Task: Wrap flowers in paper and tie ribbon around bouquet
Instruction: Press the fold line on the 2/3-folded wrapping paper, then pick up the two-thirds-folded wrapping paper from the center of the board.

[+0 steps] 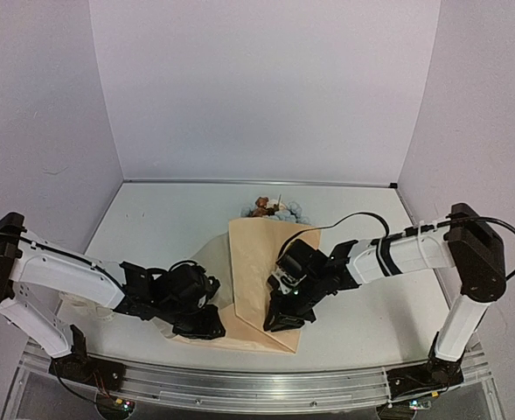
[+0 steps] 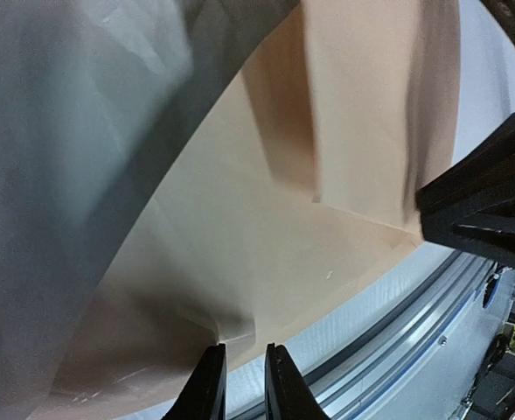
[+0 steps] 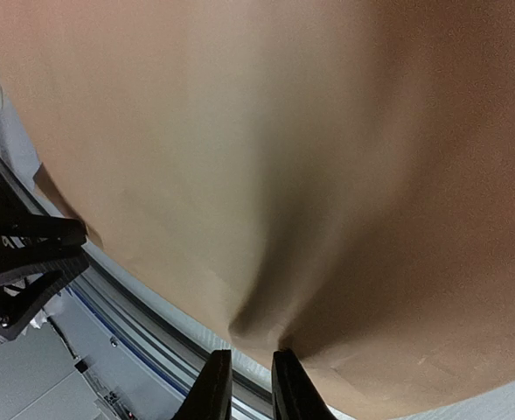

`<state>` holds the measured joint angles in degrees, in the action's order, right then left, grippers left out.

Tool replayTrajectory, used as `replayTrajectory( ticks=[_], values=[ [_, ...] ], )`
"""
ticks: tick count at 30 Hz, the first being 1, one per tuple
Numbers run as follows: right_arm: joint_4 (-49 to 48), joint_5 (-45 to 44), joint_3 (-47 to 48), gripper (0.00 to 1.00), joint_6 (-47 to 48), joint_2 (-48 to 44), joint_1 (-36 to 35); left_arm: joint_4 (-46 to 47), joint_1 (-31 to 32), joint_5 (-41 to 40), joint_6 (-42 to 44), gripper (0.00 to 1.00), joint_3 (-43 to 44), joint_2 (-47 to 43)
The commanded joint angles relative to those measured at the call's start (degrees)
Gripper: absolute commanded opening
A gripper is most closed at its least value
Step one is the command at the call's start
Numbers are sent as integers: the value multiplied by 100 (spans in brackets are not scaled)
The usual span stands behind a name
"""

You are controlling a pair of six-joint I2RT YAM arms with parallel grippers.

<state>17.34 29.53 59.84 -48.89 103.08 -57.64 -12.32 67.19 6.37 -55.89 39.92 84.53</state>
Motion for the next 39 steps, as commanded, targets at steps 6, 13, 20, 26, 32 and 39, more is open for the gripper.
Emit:
replayTrajectory(
  ticks=[6,13,20,26,32,39],
  values=[
    [-420,-141,423,17,-366,527,-108,478,97,146,-406,14,-104,511],
    [-433,-180,415,16,-384,778,-109,112,109,-120,-671,12,-417,357],
    [-485,-216,362,16,-389,907,-110,-859,110,-658,-1202,13,-730,-358],
    [-612,-204,339,16,-449,1000,-108,-1870,107,-1021,-1814,13,-926,-754],
    [-777,-178,290,15,-496,1052,-108,-2940,90,-1488,-2697,15,-1049,-1320],
    [-882,-67,330,15,-482,1014,-110,-3114,88,-1878,-2898,22,-792,-1897]
  ],
)
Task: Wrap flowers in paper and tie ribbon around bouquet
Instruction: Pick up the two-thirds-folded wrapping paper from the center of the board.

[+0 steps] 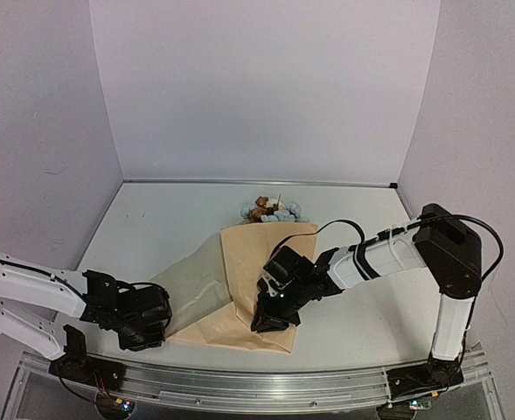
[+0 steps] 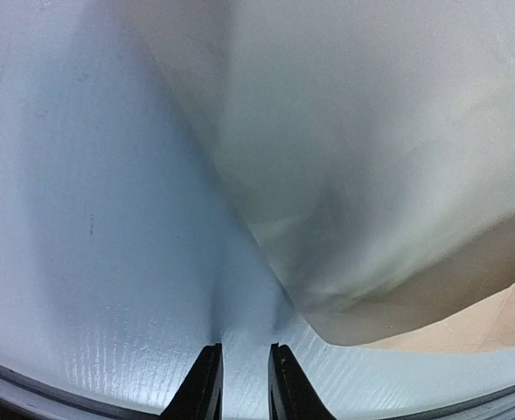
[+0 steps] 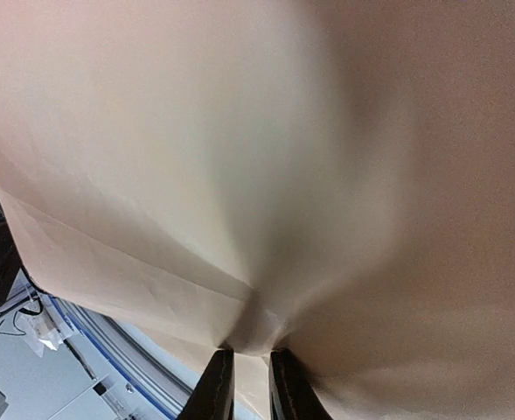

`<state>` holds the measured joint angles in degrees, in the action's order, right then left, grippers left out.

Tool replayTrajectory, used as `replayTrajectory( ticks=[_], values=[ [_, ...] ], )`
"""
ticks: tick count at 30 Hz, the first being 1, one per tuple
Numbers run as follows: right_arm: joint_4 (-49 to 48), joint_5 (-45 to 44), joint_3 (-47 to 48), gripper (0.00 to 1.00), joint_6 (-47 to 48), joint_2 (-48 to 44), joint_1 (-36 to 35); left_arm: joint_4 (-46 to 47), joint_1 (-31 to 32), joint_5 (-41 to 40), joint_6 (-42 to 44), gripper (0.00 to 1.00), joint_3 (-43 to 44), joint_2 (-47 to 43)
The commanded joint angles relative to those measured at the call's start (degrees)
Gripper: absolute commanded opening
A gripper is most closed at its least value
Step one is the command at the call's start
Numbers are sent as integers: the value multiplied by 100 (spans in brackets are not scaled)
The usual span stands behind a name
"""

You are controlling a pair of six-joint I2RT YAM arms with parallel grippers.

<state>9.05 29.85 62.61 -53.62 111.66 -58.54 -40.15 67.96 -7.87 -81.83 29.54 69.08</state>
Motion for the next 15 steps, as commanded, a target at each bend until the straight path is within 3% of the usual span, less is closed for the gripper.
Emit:
replayTrajectory(
  ticks=[1,6,15],
  values=[
    [-53,-70,83,15,-7,145,-18,-282,13,-496,-362,24,288,-483],
    [-2,14,341,16,46,143,-23,425,14,-565,-934,29,-2,-1207],
    [164,75,924,16,66,407,-18,1353,28,-323,-1942,31,-563,-1044]
  ],
)
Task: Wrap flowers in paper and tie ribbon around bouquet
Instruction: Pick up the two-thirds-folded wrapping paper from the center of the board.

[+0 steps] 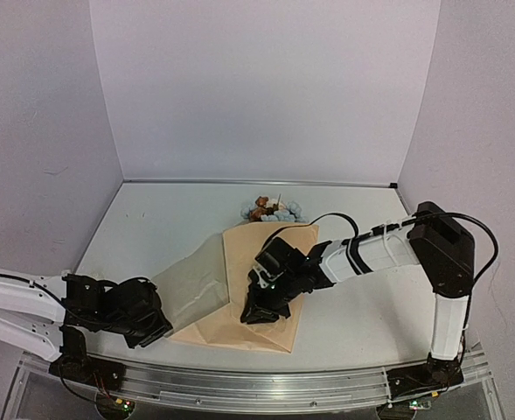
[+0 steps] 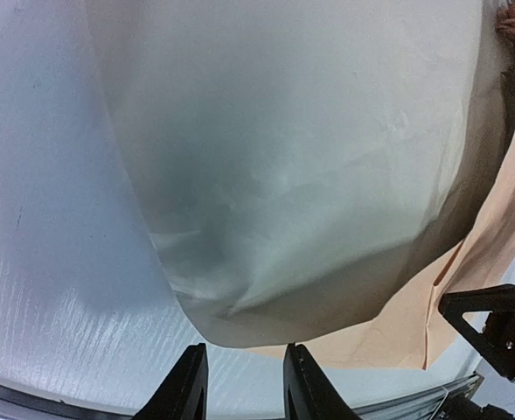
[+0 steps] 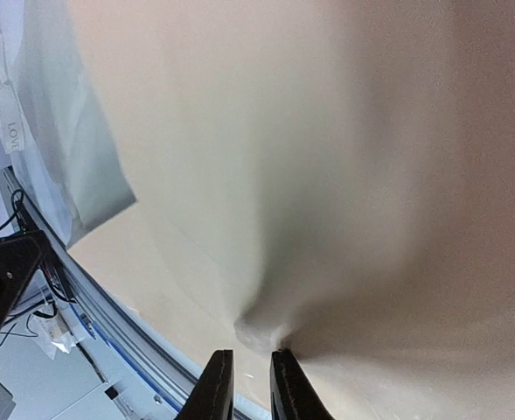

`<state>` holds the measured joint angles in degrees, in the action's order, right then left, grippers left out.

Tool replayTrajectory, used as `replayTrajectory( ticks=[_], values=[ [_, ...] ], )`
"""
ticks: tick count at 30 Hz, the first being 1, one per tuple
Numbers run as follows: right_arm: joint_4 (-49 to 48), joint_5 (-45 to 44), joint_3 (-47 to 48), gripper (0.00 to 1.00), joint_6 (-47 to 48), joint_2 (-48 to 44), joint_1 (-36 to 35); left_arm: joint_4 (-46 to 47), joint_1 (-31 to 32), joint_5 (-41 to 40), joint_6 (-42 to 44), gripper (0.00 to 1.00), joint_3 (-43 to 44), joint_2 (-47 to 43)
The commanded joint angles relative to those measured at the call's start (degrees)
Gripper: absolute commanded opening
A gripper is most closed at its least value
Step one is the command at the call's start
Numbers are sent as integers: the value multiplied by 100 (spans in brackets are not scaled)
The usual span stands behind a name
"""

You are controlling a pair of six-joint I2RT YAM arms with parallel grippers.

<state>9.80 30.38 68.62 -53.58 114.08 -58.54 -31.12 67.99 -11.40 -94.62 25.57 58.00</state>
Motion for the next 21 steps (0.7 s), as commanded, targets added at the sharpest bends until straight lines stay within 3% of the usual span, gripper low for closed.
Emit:
replayTrajectory(
  ticks=[1,15,21],
  values=[
    [97,26,358,16,59,190,-18,434,31,3,-753,31,-176,85],
    [127,46,661,16,-19,622,-18,513,56,-120,-977,25,-218,662],
    [126,71,723,16,-58,667,-21,572,57,-242,-857,16,-164,835]
  ],
)
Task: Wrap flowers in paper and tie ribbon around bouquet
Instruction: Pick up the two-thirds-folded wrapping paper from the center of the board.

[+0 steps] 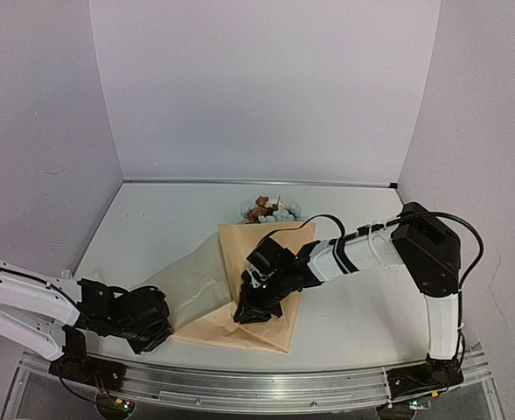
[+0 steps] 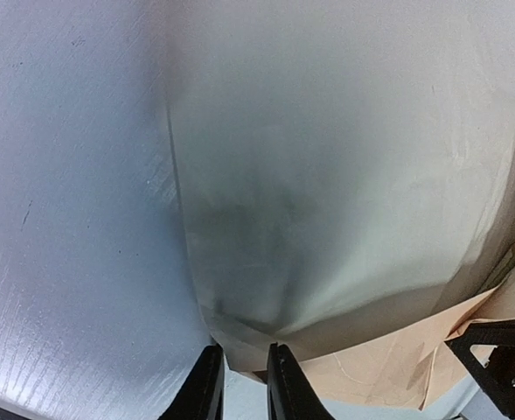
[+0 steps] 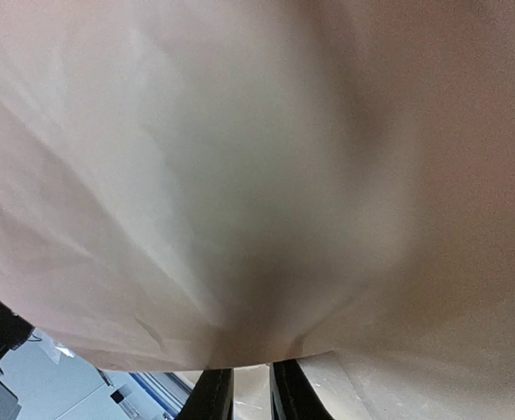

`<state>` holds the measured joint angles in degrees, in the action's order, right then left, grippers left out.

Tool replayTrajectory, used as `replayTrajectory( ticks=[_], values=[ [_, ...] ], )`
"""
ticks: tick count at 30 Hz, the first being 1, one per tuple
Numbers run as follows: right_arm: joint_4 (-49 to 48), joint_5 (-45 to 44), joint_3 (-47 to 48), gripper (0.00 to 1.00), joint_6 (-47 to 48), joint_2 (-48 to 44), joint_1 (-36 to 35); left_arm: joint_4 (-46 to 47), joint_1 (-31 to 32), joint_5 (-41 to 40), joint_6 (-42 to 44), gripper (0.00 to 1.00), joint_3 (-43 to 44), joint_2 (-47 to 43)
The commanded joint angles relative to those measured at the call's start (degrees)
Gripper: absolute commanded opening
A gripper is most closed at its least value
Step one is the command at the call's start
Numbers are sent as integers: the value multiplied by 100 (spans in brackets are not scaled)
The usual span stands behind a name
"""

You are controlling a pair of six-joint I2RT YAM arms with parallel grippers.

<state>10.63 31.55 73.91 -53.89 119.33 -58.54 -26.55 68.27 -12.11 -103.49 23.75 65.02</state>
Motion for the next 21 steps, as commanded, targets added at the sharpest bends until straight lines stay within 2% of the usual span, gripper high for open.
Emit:
replayTrajectory(
  ticks=[1,5,14,21],
  values=[
    [44,-38,204,16,-33,129,-20,116,28,-193,66,13,39,172],
    [44,-15,213,16,-36,46,-20,56,24,-281,247,0,149,249],
    [90,18,331,17,-115,-57,-118,-77,121,-742,1096,0,702,254],
    [102,-61,457,17,-262,13,-202,-289,451,-1071,1303,0,1012,279]
  ],
)
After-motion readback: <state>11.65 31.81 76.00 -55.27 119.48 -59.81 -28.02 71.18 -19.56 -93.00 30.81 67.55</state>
